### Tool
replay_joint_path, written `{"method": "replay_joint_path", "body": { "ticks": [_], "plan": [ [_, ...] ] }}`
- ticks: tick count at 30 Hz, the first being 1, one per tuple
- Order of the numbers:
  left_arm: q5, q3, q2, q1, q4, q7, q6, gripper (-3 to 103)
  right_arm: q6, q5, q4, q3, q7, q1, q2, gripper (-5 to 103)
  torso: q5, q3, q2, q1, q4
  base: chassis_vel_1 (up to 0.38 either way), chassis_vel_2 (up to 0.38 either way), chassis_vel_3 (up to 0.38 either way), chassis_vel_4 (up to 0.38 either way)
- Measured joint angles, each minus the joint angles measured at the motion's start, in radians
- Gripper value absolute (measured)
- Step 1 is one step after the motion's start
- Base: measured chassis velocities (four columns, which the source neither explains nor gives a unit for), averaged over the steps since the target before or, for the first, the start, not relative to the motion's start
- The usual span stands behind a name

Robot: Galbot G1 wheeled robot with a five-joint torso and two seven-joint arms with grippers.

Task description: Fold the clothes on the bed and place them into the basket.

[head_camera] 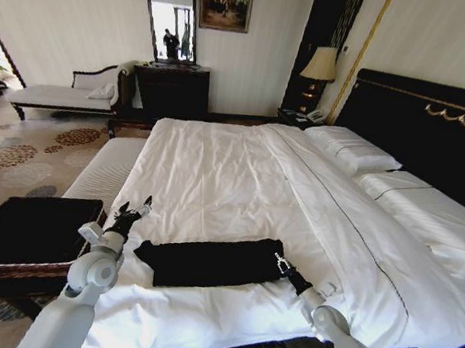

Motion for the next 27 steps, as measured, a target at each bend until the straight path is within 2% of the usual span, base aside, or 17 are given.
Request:
{"method": "replay_joint_path", "body": {
  "ticks": [3,9,13,18,20,23,25,27],
  "plan": [
    [-0.002,-0.019,0.011,0.006,-0.013,-0.012,0.009,100,-0.02,0.061,0.034,0.041,0.064,-0.009,-0.007,2,0.0002,0.0,0.0,0.0,0.0003,0.0,0.0,0.0,0.0],
    [-0.025,-0.09,0.031,0.018,-0.021,-0.027,0.023,100,-0.056,0.084,0.065,0.094,0.153,-0.039,-0.064,2,-0.0001,0.0,0.0,0.0,-0.0001,0.0,0.0,0.0,0.0],
    [-0.037,-0.126,0.043,0.033,-0.029,-0.036,0.03,100,-0.058,0.082,0.076,0.105,0.163,-0.045,-0.089,2,-0.0001,0.0,0.0,0.0,-0.0002,0.0,0.0,0.0,0.0],
    [-0.056,-0.188,0.066,0.055,-0.039,-0.066,0.049,100,-0.034,0.03,0.146,0.091,0.15,-0.035,-0.105,2,-0.0003,0.0,0.0,0.0,-0.0002,0.0,0.0,0.0,0.0],
    [-0.072,-0.217,0.07,0.06,-0.04,-0.088,0.058,100,-0.021,0.012,0.21,0.056,0.153,-0.022,-0.099,2,-0.0004,0.0,0.0,0.0,-0.0001,0.0,0.0,0.0,0.0],
    [-0.109,-0.273,0.071,0.085,-0.051,-0.1,0.061,100,-0.014,-0.037,0.307,-0.053,0.158,0.037,-0.052,2,-0.0008,0.0,0.0,0.0,0.0001,0.0,0.0,0.0,0.0],
    [-0.122,-0.284,0.072,0.092,-0.056,-0.1,0.061,100,-0.013,-0.049,0.311,-0.077,0.159,0.052,-0.042,2,-0.0009,0.0,0.0,0.0,0.0001,0.0,0.0,0.0,0.0],
    [-0.171,-0.346,0.083,0.117,-0.066,-0.094,0.062,100,-0.008,-0.095,0.302,-0.179,0.161,0.117,-0.006,2,-0.0001,0.0,0.0,0.0,0.0005,0.0,0.0,0.0,0.0]
  ]
}}
